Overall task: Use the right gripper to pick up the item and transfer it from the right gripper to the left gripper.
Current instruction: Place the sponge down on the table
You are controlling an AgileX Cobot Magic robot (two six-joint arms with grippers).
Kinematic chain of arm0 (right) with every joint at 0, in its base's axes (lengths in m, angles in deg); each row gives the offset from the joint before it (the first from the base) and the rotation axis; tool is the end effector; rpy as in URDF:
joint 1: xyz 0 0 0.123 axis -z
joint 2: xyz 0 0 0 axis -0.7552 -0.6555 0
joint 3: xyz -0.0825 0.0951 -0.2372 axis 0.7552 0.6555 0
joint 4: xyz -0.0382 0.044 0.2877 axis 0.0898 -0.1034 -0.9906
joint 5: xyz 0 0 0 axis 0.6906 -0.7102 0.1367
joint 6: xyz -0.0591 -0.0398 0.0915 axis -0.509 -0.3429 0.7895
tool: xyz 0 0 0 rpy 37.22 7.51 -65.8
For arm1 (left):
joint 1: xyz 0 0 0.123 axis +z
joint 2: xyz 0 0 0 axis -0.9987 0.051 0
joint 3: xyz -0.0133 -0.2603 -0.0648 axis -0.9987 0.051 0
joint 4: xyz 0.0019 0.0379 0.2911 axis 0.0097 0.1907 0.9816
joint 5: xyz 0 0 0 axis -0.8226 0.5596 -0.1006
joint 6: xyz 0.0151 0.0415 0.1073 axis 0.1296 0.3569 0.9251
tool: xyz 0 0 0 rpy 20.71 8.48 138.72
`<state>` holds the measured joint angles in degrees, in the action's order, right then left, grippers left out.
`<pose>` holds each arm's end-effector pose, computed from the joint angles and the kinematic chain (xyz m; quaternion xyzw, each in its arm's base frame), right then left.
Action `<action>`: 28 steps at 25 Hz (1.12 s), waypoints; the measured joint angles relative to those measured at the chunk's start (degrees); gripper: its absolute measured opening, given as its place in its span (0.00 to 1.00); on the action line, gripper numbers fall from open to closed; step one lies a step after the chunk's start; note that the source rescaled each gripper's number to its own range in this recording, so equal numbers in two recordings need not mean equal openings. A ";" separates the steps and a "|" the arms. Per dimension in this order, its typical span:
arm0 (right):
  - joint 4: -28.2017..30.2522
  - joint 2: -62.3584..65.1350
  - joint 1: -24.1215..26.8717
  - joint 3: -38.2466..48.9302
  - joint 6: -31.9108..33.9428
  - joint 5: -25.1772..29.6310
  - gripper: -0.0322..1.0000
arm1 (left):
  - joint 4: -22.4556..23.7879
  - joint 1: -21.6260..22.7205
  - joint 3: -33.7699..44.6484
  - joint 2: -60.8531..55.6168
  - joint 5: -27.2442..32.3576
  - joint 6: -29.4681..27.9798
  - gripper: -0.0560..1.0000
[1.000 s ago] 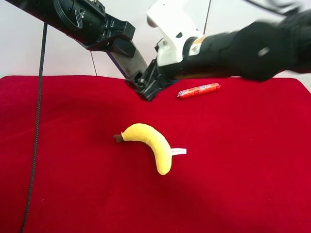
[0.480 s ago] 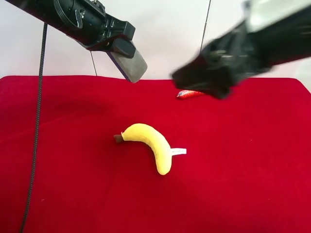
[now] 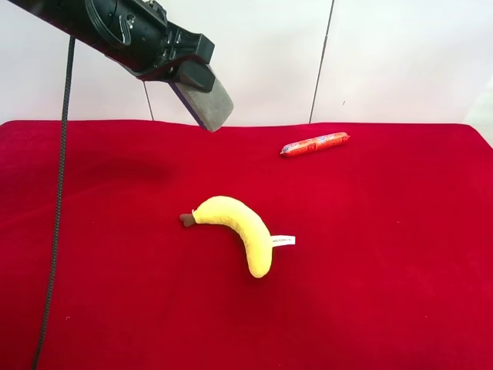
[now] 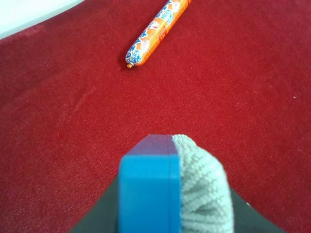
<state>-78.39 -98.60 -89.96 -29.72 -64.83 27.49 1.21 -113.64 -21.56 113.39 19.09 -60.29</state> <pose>0.1044 0.0701 0.3736 -0.3083 0.8338 0.0894 0.4491 0.3609 -0.2147 0.2680 0.2264 0.8727 -0.2280 0.3676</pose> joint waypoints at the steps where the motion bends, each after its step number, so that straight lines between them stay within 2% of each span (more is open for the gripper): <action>1: 0.00 2.53 0.00 0.50 0.34 1.37 0.91 | 0.00 0.00 0.00 0.00 0.00 0.00 0.05; 4: -0.19 9.39 -0.05 3.35 1.58 4.01 0.98 | 0.00 0.00 0.00 0.00 0.00 0.00 0.05; 7: -2.62 15.49 -0.11 7.74 1.77 3.77 0.99 | 0.00 0.00 0.00 0.00 0.00 0.00 0.05; 16: -12.05 28.07 -0.11 22.41 -0.48 -5.85 0.99 | 0.00 0.00 0.00 0.00 0.00 0.00 0.05; 23: -13.56 28.38 -0.11 24.01 -8.71 -3.34 0.99 | 0.00 0.00 0.00 0.00 0.00 0.00 0.05; 28: -14.24 28.38 -0.11 24.46 -9.45 -3.56 0.99 | 0.00 0.00 0.00 0.00 -0.04 0.00 0.05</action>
<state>-92.63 -70.22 -90.06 -5.26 -74.28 23.93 1.21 -113.64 -21.56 113.39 19.04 -60.29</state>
